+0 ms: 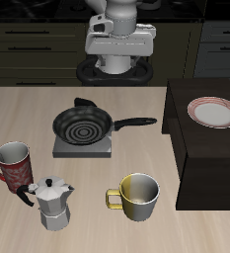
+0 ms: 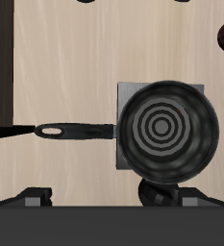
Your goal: Place the frying pan on the top layer of the shelf and turn off the stove
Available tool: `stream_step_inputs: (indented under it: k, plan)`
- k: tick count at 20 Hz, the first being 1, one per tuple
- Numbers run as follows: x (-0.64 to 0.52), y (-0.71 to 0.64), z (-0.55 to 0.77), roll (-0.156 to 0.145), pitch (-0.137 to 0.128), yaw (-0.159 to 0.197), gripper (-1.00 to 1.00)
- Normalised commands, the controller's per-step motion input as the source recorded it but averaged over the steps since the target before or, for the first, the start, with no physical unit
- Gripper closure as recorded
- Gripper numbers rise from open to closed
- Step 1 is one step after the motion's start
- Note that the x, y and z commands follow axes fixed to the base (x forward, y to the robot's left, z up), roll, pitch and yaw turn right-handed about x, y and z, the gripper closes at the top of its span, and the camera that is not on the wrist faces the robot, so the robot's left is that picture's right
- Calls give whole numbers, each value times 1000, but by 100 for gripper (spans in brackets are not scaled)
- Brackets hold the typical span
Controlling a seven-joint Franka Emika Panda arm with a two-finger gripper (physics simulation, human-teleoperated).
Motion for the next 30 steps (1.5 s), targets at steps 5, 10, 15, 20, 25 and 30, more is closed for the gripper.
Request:
stream_step_inputs:
  k: [5,10,15,20,25,30]
  plan:
    - [-12,194,62,26,-17,-75,-100]
    - [11,186,44,26,-13,-95,-100]
    - [29,55,56,22,-18,-147,-100]
    - [-7,35,43,11,-41,-147,-100]
    - [62,-8,6,-4,-6,-154,-100]
    - [-25,-34,15,-16,-26,-175,-100]
